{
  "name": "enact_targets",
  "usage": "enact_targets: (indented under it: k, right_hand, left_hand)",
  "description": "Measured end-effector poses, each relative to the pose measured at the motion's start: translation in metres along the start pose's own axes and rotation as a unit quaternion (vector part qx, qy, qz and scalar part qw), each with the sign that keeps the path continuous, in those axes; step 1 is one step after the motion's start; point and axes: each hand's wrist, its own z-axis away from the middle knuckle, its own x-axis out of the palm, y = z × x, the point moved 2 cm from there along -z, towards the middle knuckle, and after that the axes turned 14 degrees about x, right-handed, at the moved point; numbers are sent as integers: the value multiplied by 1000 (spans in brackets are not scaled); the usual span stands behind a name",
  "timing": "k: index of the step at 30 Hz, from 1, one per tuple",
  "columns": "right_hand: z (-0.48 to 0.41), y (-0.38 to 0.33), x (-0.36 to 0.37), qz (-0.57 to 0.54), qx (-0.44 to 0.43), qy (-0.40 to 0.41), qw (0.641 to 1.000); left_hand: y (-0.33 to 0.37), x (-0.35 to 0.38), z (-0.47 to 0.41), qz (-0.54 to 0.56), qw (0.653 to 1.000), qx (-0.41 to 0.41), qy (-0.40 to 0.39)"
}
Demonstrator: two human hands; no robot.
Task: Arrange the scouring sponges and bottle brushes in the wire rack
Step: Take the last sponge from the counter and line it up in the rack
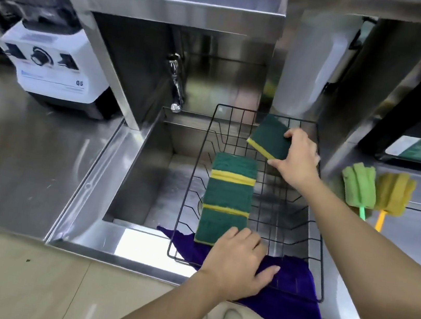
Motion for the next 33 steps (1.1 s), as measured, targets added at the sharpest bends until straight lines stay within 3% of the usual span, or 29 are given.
enact_targets:
  k: [8,19,26,33]
  right_hand:
    - [-17,-26,39,-8,-49,-107,993]
    - [-25,-40,55,27,-102,-104,989]
    - [-26,-40,54,-9,-108,-35,994]
    - [-26,-26,68,48,-100,-152,982]
  left_hand:
    - [-5,3,1,12,1000,-1,-16]
    - [-4,5,0,16,1000,-4,-26]
    - [-4,9,1,23,999,-9,-24]
    - [-4,9,1,30,999,-9,-23]
